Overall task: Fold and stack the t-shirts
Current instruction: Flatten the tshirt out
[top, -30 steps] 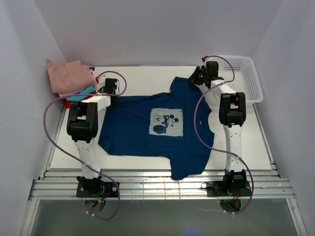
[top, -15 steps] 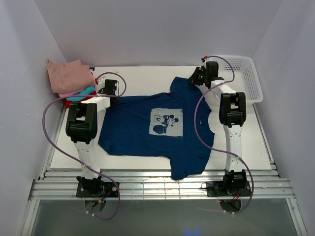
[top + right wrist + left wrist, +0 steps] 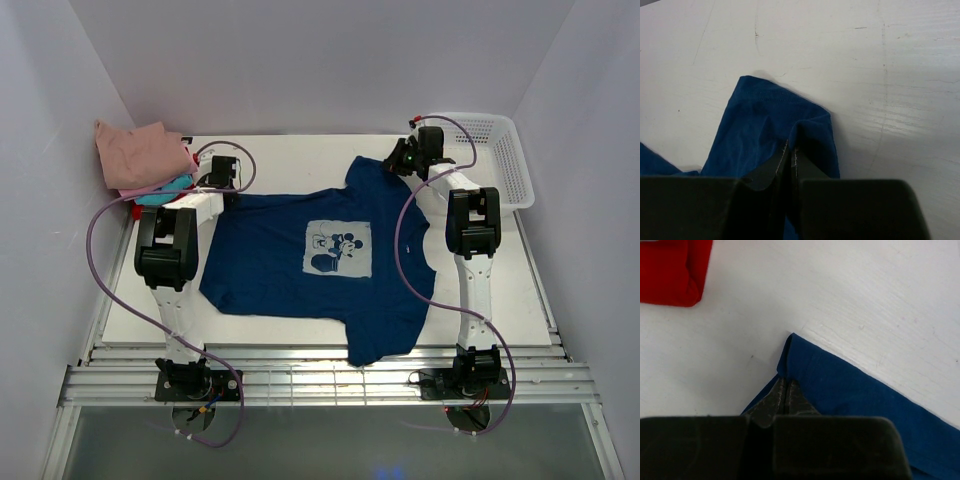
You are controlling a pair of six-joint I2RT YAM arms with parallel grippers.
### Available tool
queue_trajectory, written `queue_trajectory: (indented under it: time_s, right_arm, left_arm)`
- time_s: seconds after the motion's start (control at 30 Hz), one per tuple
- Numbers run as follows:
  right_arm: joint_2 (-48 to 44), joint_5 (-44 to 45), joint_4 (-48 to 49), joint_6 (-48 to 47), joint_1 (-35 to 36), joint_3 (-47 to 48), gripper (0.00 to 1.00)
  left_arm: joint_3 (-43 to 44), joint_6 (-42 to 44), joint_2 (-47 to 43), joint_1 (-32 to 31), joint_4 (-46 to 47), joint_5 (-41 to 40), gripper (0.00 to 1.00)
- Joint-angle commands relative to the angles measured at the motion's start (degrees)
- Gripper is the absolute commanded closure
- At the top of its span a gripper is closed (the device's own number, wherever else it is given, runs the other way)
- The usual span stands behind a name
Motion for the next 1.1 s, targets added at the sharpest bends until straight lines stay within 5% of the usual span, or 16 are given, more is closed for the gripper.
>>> queue_trajectory:
  time_s: [0.0,0.27,0.53,1.07]
  right_arm:
    - [-4.3,-1.3,0.3,-1.6,-0.2,0.6,0.92]
    - [-7.9,-1.2,-2.0,-2.9,-0.2,1.2,0.92]
    - [-8.8,-0.9,-3.4,-3.7,-0.2,1.5,0.92]
    - [-9.4,-1.2,-3.5,-4.2,-0.2,0.2,0.92]
  left_arm:
    - [4.8,0.6,-0.6,0.2,-0.2,0.1,1.00]
    - [7.9,2.0,-4.4,0.3,-1.1,-0.8,1.00]
    - [8.1,1.5,-4.5,0.7,-2.3,1.4,0.86]
    - [5.5,-0.4,-4.6,1.1,-1.4,5.0,0.79]
